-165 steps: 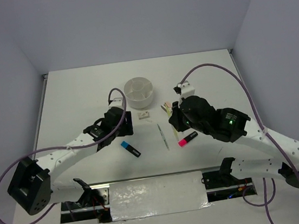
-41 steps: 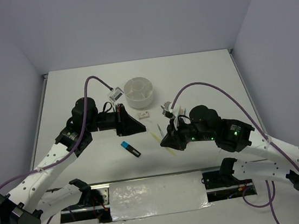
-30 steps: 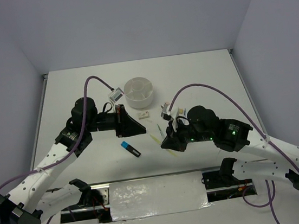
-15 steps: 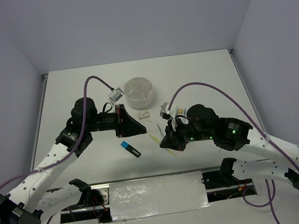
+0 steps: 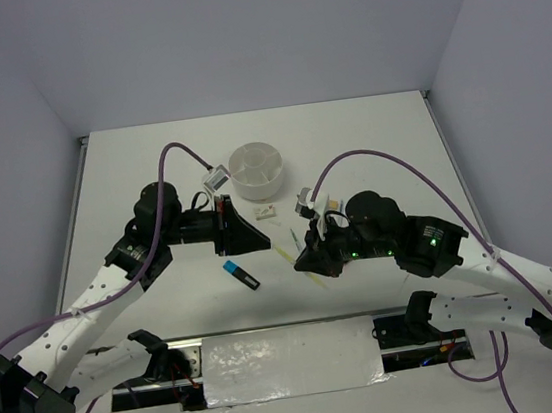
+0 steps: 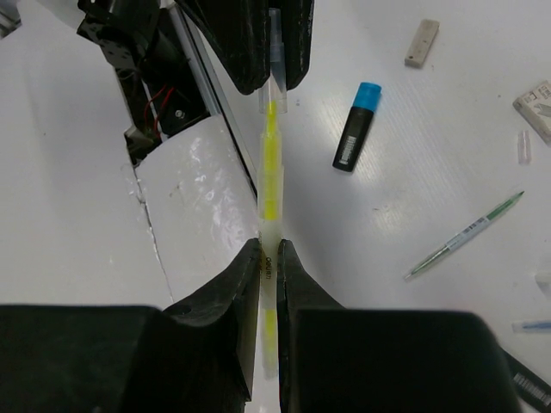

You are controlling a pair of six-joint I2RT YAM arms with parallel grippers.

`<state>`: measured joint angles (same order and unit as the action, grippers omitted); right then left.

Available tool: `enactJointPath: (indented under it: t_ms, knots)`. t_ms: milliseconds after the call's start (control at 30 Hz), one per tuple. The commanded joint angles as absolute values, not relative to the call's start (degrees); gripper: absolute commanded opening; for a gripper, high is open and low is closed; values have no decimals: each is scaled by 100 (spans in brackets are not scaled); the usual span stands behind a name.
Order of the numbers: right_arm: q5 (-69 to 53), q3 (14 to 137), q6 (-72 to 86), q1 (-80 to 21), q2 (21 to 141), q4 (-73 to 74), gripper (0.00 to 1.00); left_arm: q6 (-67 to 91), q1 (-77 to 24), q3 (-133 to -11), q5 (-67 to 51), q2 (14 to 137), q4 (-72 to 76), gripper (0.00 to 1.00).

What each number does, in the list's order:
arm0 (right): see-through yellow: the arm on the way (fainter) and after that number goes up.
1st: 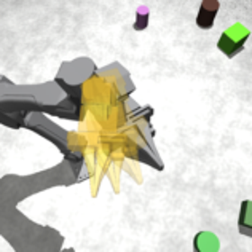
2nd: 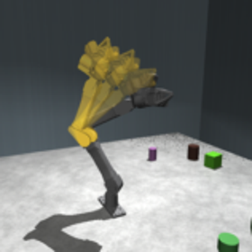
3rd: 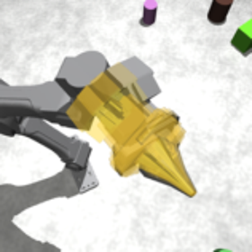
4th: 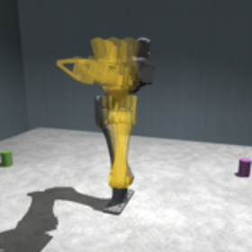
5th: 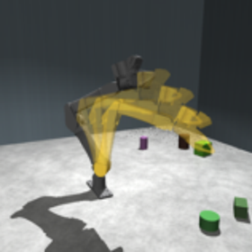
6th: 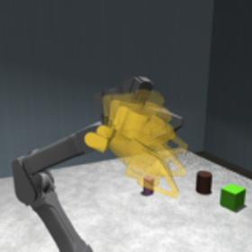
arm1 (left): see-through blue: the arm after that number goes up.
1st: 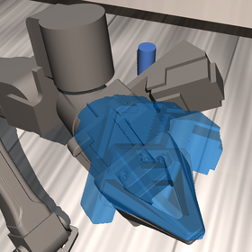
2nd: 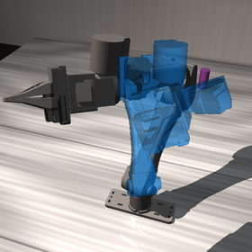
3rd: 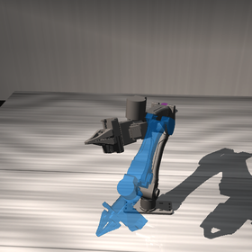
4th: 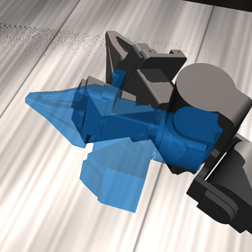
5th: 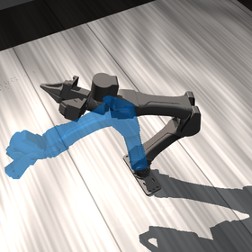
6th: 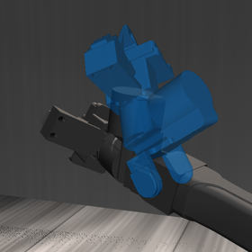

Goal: Sort the stationery into containers
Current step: Close the pen cap on the pen.

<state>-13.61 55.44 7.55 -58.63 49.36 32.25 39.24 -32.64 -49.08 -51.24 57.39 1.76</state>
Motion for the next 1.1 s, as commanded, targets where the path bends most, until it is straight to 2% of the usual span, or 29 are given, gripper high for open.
enactJointPath:
  t_ms: [0,800,1067]
  knots:
    - [-1239,5766,686,-5906,4887,3111,0,3902,-3234,-4887,-5300,5695,553,0]
    - [-1292,6099,536,-5906,5264,3093,0,3894,-3261,-4702,-5432,5607,589,0]
    - [-1169,6521,308,-5906,5634,3366,0,3542,-3322,-4816,-5335,5651,123,0]
